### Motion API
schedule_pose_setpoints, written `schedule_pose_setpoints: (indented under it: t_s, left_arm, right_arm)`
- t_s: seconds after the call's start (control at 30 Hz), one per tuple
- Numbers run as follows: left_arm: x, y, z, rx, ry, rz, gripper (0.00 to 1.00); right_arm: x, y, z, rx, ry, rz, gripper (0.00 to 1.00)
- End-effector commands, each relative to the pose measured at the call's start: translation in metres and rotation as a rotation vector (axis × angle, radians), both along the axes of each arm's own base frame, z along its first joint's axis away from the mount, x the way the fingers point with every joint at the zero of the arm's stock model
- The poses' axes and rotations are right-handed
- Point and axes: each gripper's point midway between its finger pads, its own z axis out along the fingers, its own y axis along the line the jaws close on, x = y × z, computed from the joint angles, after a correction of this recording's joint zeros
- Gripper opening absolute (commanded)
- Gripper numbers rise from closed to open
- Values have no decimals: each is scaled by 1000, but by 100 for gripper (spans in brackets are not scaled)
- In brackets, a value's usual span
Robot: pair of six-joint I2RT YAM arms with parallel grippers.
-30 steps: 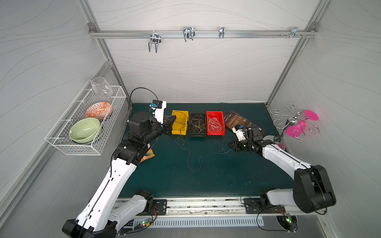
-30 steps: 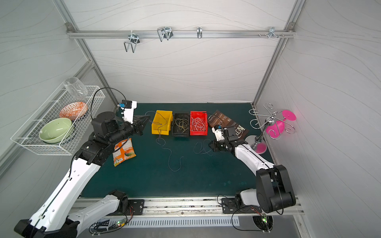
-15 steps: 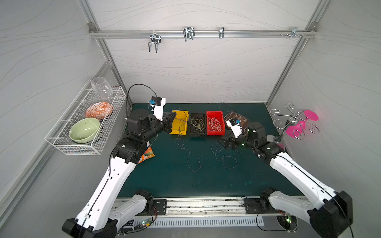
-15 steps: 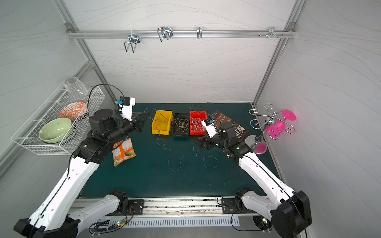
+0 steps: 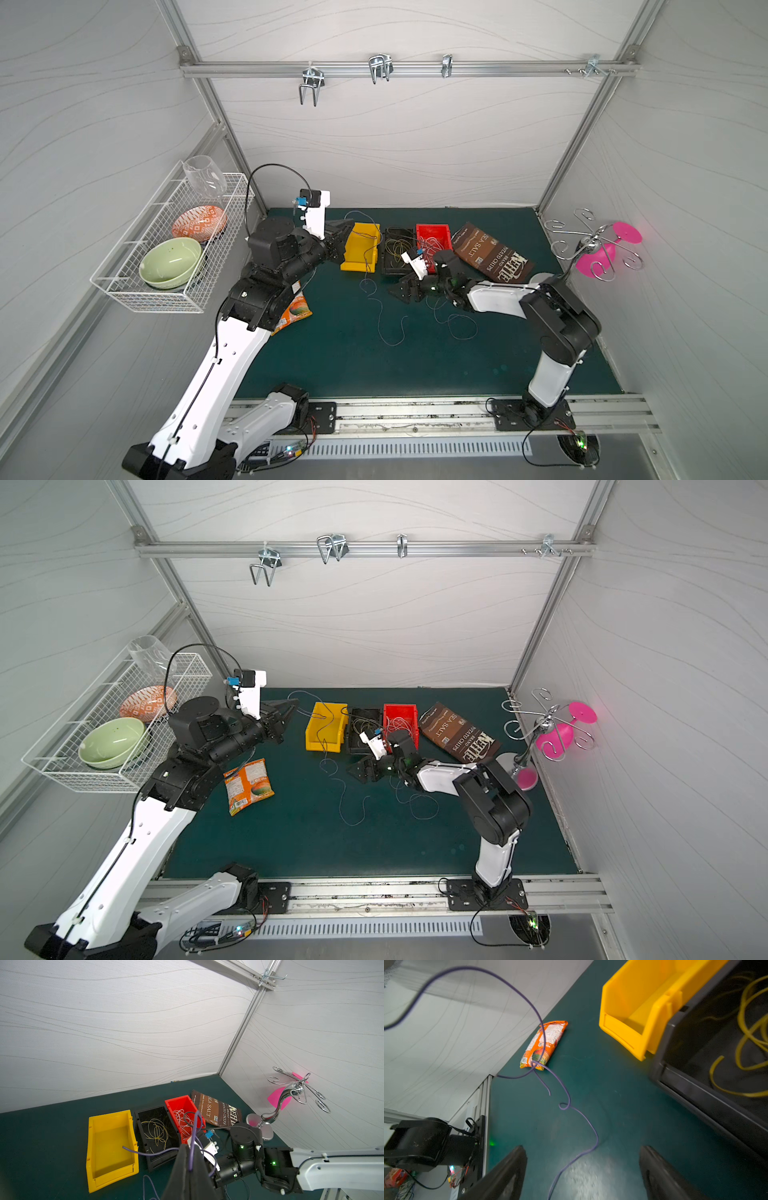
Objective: Untangle and sort cables by color
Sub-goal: Untie the cable.
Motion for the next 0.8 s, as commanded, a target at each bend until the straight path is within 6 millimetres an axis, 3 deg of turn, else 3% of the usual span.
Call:
schedule_pose_setpoints:
  t_s: [0.0,0.1,0.27,0.4,0.53,0.57,0.67,0.77]
  left_arm:
    - [-6,4,27,-31,-74,5,0]
    - [-5,6,26,-27,-74,21,0]
    - [-4,8,26,-23,-78,34,0]
    - [-4,10,27,-13,-86,42,0]
    - [-1,14,26,12,-91,70,0]
    - [-1,16,27,19,-95,80,0]
    - [2,24,29,45,-111,128,0]
    - [7,37,30,91,-122,200,0]
  right_arm:
    - [-11,32,21,110,-9,110,85]
    - [-11,48,16,141,28,133,81]
    - [-5,70,6,150,87,149,65]
    - [-4,74,3,163,121,153,38]
    - [-14,62,1,120,113,158,4]
    - [-17,58,1,106,107,160,0]
    - [-22,41,-4,56,96,137,0]
    - [-21,11,-14,8,113,69,0]
